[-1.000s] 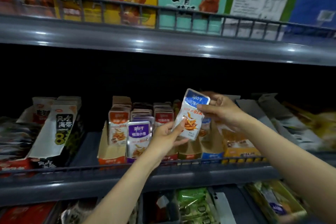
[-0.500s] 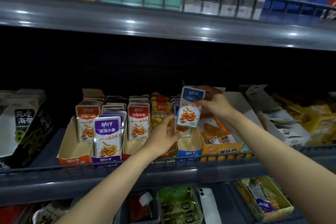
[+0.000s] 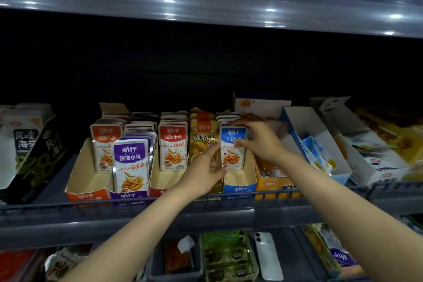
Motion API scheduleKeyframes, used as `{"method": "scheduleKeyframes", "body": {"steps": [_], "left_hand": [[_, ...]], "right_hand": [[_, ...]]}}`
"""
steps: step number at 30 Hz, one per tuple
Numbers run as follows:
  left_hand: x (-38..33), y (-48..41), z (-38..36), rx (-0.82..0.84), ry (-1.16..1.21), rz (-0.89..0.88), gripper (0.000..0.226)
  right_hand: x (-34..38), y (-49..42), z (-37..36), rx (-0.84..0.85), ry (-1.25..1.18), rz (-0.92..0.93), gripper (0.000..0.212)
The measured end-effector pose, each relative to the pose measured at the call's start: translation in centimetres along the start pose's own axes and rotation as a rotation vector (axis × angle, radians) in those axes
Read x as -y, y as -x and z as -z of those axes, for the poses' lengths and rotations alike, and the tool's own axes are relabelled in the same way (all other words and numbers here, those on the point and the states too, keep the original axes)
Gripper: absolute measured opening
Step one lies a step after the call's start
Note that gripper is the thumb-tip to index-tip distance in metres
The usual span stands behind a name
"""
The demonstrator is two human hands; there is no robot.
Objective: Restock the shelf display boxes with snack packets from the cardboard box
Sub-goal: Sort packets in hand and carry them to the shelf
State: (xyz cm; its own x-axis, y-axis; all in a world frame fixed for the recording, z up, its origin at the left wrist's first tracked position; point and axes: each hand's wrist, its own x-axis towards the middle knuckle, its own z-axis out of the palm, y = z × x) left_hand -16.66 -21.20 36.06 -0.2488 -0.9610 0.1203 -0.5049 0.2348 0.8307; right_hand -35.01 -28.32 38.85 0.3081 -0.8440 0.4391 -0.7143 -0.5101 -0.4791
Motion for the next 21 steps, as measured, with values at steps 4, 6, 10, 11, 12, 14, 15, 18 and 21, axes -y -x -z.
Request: {"method": "scheduleKeyframes", "body": {"steps": [4, 6, 10, 11, 12, 14, 15, 18, 21], "left_hand": [[-0.1, 0.0, 0.0, 0.002, 0.008, 0.003, 0.072], [-0.2, 0.0, 0.0, 0.003, 0.011, 0.009, 0.071], [-0.4, 0.2, 0.0, -0.016, 0.014, 0.016, 0.07], [-0.5, 0.4, 0.1, -0.022, 0.004, 0.018, 0.07], [-0.6, 0.5, 0.2, -0.031, -0.005, 0.022, 0.07], [-0.8, 1.0, 0.6, -0.054, -0.014, 0.026, 0.071], [-0.9, 1.3, 0.9, -0.07, -0.022, 0.022, 0.071], [-1.0, 2.6, 2.0, -0.142, -0.081, -0.024, 0.074], [-0.6, 4.8, 3.5, -0.187, -0.167, -0.098, 0.072]], "right_hand": [[-0.5, 0.5, -0.3, 0.003, -0.017, -0.02, 0.049], [-0.4, 0.7, -0.3, -0.007, 0.022, -0.048, 0.051], [0.5, 1.6, 0.1, -0.018, 0.11, -0.11, 0.058], [0.8, 1.9, 0.4, -0.023, 0.112, -0.116, 0.06], [1.1, 2.4, 0.7, -0.027, 0.109, -0.112, 0.062], [1.9, 3.2, 1.4, -0.025, 0.091, -0.098, 0.062], [2.2, 3.5, 1.8, -0.017, 0.086, -0.098, 0.061], [3.7, 4.8, 2.8, 0.0, 0.115, -0.12, 0.058], [5.7, 6.5, 3.3, 0.013, 0.098, -0.11, 0.056]]}}
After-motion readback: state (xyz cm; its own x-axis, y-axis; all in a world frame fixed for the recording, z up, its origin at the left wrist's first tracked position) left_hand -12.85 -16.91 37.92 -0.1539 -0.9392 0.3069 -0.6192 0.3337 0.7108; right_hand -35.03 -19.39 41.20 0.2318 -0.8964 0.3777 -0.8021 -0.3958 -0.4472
